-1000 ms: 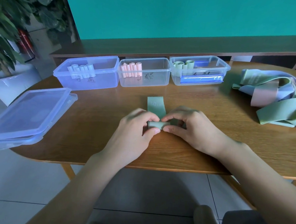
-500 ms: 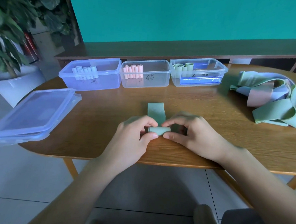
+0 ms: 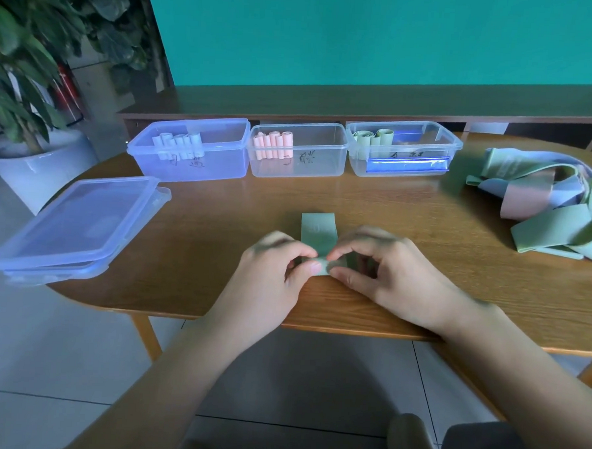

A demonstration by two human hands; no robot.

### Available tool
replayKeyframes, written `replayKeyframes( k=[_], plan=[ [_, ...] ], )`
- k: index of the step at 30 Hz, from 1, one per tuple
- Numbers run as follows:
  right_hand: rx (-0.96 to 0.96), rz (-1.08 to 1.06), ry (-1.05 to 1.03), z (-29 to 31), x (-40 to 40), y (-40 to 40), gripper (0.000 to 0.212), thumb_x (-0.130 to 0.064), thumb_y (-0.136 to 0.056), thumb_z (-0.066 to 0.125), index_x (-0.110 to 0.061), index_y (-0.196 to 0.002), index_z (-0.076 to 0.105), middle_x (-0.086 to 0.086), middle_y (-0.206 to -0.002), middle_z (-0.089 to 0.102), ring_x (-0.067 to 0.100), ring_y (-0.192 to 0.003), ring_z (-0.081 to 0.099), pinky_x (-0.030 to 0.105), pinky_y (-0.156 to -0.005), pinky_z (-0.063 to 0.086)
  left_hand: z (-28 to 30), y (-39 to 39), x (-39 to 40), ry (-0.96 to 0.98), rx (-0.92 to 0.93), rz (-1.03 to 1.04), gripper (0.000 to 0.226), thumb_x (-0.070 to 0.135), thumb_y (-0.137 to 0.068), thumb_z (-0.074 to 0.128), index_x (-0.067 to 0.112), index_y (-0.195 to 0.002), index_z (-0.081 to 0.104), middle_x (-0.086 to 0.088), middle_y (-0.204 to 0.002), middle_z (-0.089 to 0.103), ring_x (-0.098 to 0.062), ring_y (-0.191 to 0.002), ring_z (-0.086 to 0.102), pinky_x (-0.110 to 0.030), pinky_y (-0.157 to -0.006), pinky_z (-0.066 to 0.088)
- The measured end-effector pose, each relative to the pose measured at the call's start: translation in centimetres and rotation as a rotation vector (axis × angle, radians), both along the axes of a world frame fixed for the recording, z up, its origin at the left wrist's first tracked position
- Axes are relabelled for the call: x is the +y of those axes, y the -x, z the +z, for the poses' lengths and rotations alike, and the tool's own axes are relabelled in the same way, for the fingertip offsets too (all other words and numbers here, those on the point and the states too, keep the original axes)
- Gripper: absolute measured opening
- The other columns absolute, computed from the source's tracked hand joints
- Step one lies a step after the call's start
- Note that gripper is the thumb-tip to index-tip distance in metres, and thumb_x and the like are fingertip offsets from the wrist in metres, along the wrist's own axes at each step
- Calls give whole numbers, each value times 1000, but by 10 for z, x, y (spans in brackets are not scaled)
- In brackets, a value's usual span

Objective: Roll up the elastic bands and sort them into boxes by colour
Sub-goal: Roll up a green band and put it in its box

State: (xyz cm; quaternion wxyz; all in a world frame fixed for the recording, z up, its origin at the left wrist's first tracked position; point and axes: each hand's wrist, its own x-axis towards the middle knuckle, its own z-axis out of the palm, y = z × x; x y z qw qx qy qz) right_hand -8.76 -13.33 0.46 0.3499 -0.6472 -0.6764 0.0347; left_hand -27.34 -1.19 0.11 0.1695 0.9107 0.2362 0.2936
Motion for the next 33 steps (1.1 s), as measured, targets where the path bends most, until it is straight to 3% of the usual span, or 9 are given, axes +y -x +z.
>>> replayKeyframes(
  k=[5,12,17,21,25,29,33],
  plan=[
    [27,-7,37,-2,7,-7,24,-29,-89,77,-28,-113,71,-20,-110,63,7,-86,60,18,-78,46,4,-2,0,30,-67,-44,13,22,-91,72,25,-103,73,15,-102,62,-2,-88,57,-3,-74,40],
    [-28,-46,-18,-6,15,-11,24,-31,-92,72,-25,-115,74,-17,-108,61,-3,-90,57,7,-79,38,5,-10,8,55,23,-9,17,32,-89,72,34,-106,69,24,-101,59,2,-93,52,-6,-72,35],
    [-45,-63,-67,-7,17,-10,21,-25,-92,74,-24,-113,73,-15,-107,61,5,-87,60,13,-78,43,4,-14,16,30,23,-1,19,32,-93,67,29,-111,71,16,-106,61,-6,-98,53,-22,-84,42],
    [-30,-78,8,-7,21,-13,30,-33,-91,74,-28,-120,70,-16,-115,61,12,-89,62,32,-82,52,0,-19,19,9,7,17,23,31,-97,62,23,-116,72,9,-112,60,-12,-103,57,-31,-90,50],
    [-24,-90,22,-7,27,-15,29,-33,-94,70,-26,-122,70,-12,-117,60,10,-94,60,38,-87,53,3,-21,18,-17,-74,12,16,22,-93,69,23,-109,73,9,-109,60,-9,-97,57,-27,-85,50],
    [-42,-117,46,-9,30,-16,38,-45,-95,60,-25,-127,69,-7,-122,56,14,-104,60,40,-91,54,4,-22,16,-5,-41,4,15,27,-90,73,28,-104,70,17,-108,59,-3,-97,51,-21,-83,41],
    [-26,-133,-52,-10,30,-14,28,-32,-94,70,-24,-121,70,-8,-112,58,12,-82,59,27,-80,52,3,-24,20,-11,12,23,24,31,-91,71,30,-115,67,18,-117,59,-4,-102,48,-19,-88,35]
  ],
)
